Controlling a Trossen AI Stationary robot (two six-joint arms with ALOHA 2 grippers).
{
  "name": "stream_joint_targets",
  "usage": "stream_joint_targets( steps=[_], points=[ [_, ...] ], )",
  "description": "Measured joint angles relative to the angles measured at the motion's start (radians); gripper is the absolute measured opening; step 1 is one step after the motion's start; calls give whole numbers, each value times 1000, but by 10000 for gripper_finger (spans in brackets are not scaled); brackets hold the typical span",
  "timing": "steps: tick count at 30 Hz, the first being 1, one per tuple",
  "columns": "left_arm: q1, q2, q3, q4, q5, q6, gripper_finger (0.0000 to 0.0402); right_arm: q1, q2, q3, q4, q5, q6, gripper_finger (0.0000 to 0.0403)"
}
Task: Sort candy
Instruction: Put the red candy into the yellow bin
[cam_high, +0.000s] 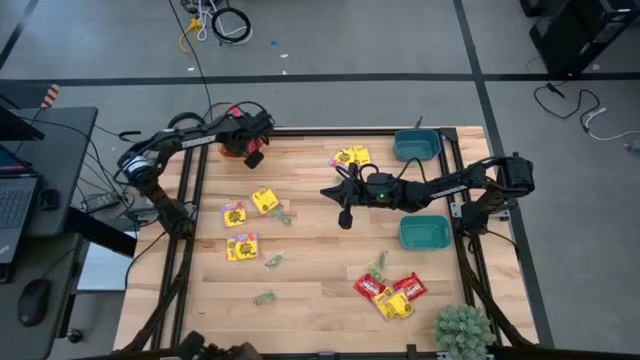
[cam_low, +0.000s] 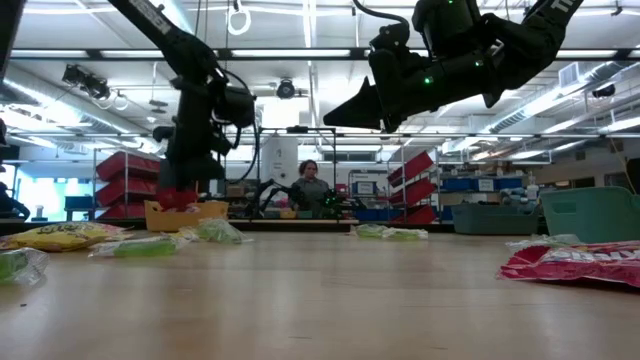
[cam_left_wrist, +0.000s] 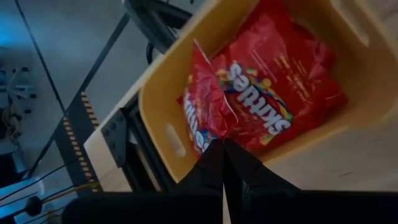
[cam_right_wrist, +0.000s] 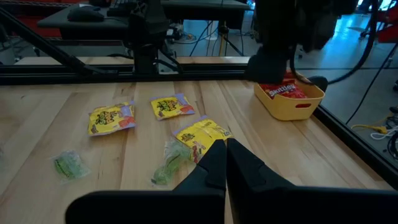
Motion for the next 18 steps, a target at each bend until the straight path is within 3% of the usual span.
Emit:
stream_joint_targets(
  steps=[8,18],
  points=[
    [-1,54,0,-37,-3,133,30,-9,0,0,-3,0,0,0],
    [-2,54,0,-66,-5,191,117,-26,0,0,-3,0,11,0]
  ],
)
